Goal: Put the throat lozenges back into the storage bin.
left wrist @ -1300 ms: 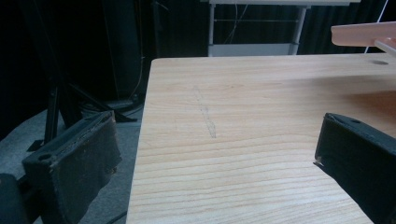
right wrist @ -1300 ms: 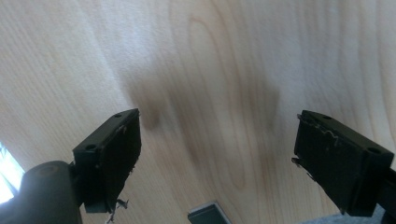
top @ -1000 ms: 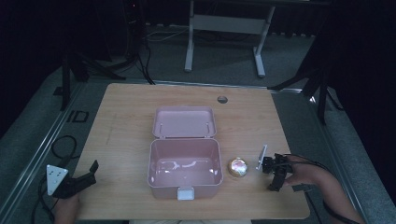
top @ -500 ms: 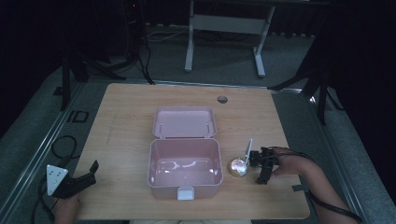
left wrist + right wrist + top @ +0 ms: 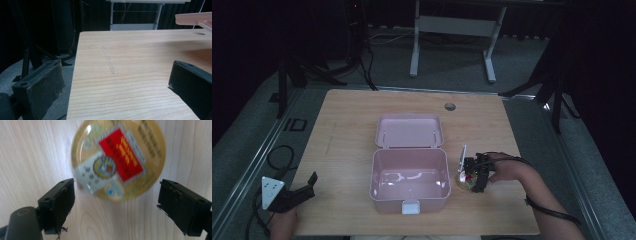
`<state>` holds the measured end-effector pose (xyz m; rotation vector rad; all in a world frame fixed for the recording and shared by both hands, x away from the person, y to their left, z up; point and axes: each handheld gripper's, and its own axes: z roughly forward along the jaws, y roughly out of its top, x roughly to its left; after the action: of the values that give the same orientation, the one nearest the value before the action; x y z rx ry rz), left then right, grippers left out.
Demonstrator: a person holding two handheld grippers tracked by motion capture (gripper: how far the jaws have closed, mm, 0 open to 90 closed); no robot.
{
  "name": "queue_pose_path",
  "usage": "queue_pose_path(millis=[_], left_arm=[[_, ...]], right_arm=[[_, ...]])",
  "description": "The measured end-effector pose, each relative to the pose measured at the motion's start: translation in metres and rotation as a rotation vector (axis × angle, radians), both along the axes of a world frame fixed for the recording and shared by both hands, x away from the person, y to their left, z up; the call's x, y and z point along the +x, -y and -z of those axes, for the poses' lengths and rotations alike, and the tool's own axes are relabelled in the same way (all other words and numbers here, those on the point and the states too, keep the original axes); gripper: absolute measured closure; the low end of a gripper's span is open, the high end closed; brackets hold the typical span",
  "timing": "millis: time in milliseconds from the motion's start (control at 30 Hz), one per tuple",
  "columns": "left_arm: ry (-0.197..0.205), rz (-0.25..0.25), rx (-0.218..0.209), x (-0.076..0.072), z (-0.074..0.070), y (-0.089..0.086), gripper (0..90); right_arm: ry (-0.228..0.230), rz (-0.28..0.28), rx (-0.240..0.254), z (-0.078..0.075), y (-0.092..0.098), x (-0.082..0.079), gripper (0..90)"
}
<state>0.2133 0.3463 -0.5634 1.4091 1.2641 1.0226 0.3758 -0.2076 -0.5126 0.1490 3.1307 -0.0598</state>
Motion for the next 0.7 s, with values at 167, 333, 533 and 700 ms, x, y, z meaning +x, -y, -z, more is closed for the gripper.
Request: queue_pose_path(millis=[167,333,533,700], left_arm=[[0.000,0.001,0.000,0.000,0.000,0.000,0.2],[-0.001,0.003,-0.002,0.000,0.000,0.000,0.3],[-0.002,0.004,-0.004,0.000,0.000,0.000,0.3],[-0.002,0.004,-0.005,0.000,0.000,-0.001,0.3]], right_arm=[[-0.003,-0.027,0.001,0.002,-0.012,0.002,13.6],[-0.014,-0.054,0.001,0.005,-0.020,0.005,14.4],[-0.027,-0.038,-0.022,0.007,-0.025,0.004,19.5],[-0.038,-0.013,-0.047,0.004,-0.024,0.004,19.7]])
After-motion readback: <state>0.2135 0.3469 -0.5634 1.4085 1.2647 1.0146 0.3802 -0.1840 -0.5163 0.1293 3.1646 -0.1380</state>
